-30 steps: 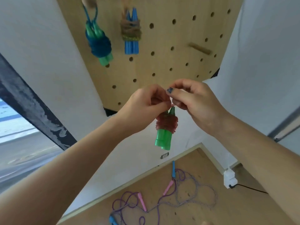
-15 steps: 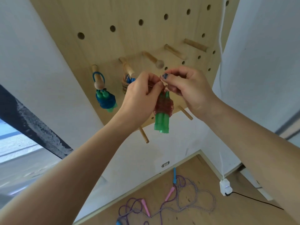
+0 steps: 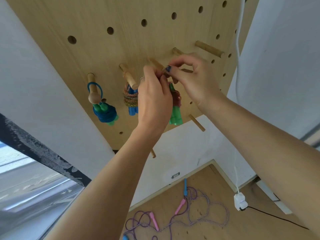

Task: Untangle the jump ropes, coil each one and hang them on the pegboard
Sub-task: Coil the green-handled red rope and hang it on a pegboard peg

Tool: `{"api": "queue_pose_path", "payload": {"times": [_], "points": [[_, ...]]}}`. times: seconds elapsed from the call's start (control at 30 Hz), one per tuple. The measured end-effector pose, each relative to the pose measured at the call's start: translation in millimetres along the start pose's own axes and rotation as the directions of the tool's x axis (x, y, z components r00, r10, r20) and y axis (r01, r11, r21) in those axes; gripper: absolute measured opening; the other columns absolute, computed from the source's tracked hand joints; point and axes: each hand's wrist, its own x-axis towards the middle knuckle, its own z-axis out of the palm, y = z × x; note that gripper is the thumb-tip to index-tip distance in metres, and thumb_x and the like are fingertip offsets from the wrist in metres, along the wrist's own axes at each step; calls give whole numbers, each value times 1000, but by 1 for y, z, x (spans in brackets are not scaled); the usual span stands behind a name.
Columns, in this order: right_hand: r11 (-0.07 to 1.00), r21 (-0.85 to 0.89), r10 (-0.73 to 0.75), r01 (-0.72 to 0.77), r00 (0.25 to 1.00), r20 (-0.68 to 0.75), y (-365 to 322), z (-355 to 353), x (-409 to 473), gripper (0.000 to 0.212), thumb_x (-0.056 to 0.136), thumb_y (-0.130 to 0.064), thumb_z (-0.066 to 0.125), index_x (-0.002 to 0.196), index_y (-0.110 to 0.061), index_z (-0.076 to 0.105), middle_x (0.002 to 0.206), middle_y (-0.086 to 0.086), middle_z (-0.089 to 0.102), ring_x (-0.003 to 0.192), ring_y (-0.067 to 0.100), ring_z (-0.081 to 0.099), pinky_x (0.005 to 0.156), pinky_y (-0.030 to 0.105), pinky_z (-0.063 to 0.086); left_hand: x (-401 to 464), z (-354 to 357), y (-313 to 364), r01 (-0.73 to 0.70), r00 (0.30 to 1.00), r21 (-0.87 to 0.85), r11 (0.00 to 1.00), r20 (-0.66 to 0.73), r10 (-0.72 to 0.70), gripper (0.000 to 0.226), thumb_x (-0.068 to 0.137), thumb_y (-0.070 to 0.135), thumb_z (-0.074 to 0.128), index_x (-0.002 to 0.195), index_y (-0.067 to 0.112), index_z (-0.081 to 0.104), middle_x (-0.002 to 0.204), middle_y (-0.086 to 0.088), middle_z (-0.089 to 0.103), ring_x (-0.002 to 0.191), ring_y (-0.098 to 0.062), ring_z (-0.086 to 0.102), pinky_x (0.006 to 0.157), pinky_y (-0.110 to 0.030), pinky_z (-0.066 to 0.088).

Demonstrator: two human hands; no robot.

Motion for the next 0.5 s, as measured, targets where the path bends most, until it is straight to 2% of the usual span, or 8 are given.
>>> {"api": "queue_pose_path", "payload": {"times": [0.1, 0.17, 0.2, 0.27, 0.3, 0.37, 0.43, 0.5], "points": [[1000, 2, -9, 9, 999, 36, 0, -1, 4, 9, 88, -11, 70, 95, -4, 71, 97, 7, 66, 65, 5, 61, 69, 20, 52, 1, 4, -2, 15, 1000, -18, 1000, -3, -16, 9, 104, 14, 37, 97, 11, 42, 85, -10, 60, 56, -23, 67, 49, -43, 54], [1000, 20, -12, 11, 998, 62, 0, -1, 5, 7, 89, -8, 68, 94, -3, 70, 88, 3, 65, 63, 4, 60, 67, 16, 50, 0, 4, -1, -6, 1000, -18, 1000, -11, 6, 9, 105, 11, 37, 98, 9, 43, 85, -8, 59, 52, -11, 63, 45, -24, 49], [1000, 26, -13, 11, 997, 73, 0, -1, 6, 5, 89, -7, 68, 93, -4, 70, 86, 1, 65, 62, 5, 60, 67, 16, 50, 0, 4, 0, -25, 1000, 7, 1000, -19, 25, 9, 105, 10, 37, 98, 9, 43, 86, -8, 59, 55, -5, 62, 45, -17, 44], [1000, 27, -7, 4, 995, 98, 2, -3, 8, 3, 89, -8, 68, 91, -7, 70, 85, -1, 67, 64, 7, 62, 69, 20, 51, 0, 6, -2, -57, 998, 77, 995, -34, 60, 9, 105, 8, 36, 98, 9, 42, 86, -6, 57, 63, 7, 57, 48, -13, 42], [1000, 19, 0, -3, 994, 113, 3, -5, 10, 4, 89, -10, 67, 91, -7, 70, 86, 0, 68, 66, 9, 64, 69, 22, 52, 0, 7, -4, -64, 997, 99, 993, -37, 68, 9, 105, 9, 36, 98, 10, 41, 87, -6, 56, 63, 7, 57, 48, -13, 43], [1000, -16, 1, 2, 988, 155, 3, -9, 13, 8, 90, -11, 66, 93, -5, 71, 90, 5, 71, 70, 11, 67, 72, 23, 53, 1, 10, -8, -79, 996, 103, 992, -23, 82, 8, 104, 12, 33, 100, 12, 40, 91, -8, 57, 57, -5, 61, 47, -20, 47], [997, -72, -23, 37, 982, 186, 2, -11, 16, 10, 91, -13, 65, 94, -5, 71, 91, 7, 71, 72, 12, 69, 78, 26, 55, 1, 12, -12, -115, 993, 131, 985, -16, 118, 10, 101, 15, 32, 103, 11, 41, 93, -10, 58, 60, -18, 65, 49, -37, 55], [992, -109, -38, 60, 980, 195, 1, -12, 18, 10, 91, -14, 66, 94, -6, 71, 90, 5, 71, 73, 13, 70, 81, 29, 56, 1, 13, -14, -113, 993, 149, 982, -19, 118, 10, 101, 15, 32, 103, 11, 41, 89, -8, 59, 58, -19, 65, 50, -42, 56]]}}
